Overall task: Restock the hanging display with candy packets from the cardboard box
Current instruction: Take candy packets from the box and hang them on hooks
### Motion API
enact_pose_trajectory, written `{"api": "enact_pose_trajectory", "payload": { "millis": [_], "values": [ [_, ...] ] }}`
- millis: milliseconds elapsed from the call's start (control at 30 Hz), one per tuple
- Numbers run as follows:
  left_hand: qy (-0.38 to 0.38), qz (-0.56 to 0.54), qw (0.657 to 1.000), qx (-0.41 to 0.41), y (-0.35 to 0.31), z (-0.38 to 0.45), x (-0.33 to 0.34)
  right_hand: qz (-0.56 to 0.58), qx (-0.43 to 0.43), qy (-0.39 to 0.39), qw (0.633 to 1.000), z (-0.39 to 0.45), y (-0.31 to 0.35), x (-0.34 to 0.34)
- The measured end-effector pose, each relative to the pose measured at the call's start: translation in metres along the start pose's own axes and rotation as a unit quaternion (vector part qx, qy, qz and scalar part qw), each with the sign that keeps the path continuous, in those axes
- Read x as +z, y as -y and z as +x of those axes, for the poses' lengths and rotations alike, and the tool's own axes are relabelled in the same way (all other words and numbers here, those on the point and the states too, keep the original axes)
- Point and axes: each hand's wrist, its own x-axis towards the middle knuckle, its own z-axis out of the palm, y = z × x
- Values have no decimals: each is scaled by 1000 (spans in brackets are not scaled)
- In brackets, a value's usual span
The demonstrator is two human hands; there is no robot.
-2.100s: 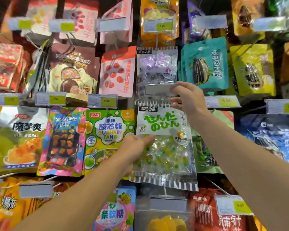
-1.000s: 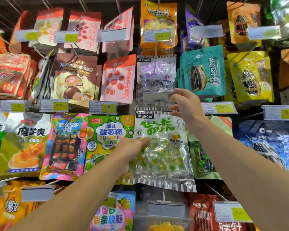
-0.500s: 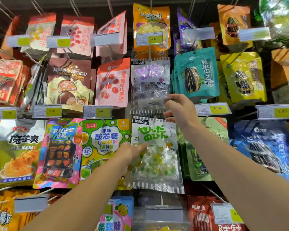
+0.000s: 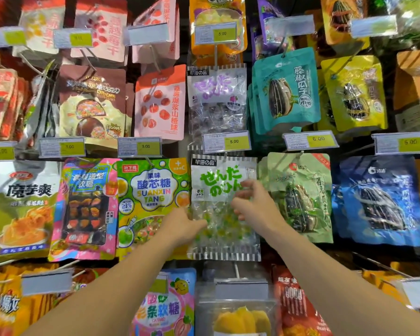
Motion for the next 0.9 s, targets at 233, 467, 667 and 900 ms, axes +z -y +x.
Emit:
{"api": "enact_pose_trajectory", "payload": {
  "millis": [233,467,667,900],
  "values": [
    [-31,70,994,80,42,-26,-22,-163,-47,-14,985,-27,-13,40],
    [-42,-12,987,157,98,-77,-59,-297,-124,29,946,-84,0,114],
    [-2,12,991,137,187,-127,-82,-390,-118,107,907,-152,-6,191],
    [127,118,984,42,292,-203,-96,-438,-29,222,871,-254,-34,265]
  ]
}}
